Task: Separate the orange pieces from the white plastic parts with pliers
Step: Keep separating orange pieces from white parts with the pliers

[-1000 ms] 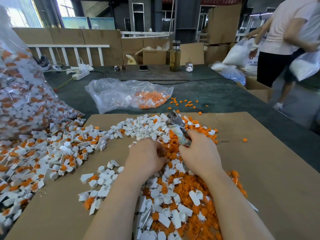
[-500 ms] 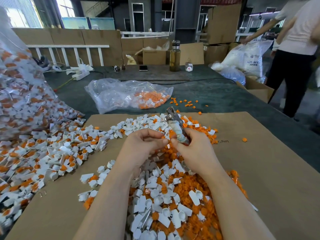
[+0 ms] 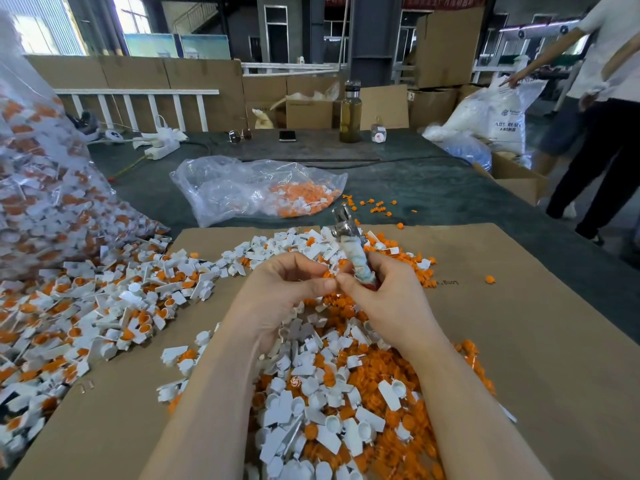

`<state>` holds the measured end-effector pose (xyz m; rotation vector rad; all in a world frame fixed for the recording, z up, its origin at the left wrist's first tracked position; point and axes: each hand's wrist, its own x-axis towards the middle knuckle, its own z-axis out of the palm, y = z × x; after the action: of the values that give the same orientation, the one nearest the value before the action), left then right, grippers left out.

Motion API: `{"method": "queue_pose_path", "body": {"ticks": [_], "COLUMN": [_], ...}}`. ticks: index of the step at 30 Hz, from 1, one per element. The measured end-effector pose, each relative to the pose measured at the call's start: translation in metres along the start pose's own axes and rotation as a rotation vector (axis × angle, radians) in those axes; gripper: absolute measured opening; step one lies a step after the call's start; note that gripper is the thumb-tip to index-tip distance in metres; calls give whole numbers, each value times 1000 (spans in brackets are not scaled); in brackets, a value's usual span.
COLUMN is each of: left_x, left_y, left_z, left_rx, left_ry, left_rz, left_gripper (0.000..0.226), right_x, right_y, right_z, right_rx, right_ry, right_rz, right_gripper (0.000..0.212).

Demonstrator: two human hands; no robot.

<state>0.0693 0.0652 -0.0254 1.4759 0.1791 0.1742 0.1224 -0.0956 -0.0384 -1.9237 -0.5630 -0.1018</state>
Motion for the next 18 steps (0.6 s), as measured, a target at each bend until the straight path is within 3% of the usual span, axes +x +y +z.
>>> {"method": "queue_pose_path", "body": {"ticks": [4,8,12,18], "left_x": [0,2,6,4], "left_y": [-2,-7,-9,-11], "left_z": [0,5,5,3], "left_rx": [427,929,1007,1103], "left_ry": [30,10,11,152], "left_rz": [-34,-52,-113,-17], "left_gripper": [39,31,19,9], "right_x": [1,2,3,4], "right_y": [3,4,3,4], "right_z": [2,3,3,3], "right_rx": [-26,-91,-119,-142], "right_ry": [53,100,106,99], "right_rz": [10,26,30,36], "right_gripper": [7,6,8,14]}}
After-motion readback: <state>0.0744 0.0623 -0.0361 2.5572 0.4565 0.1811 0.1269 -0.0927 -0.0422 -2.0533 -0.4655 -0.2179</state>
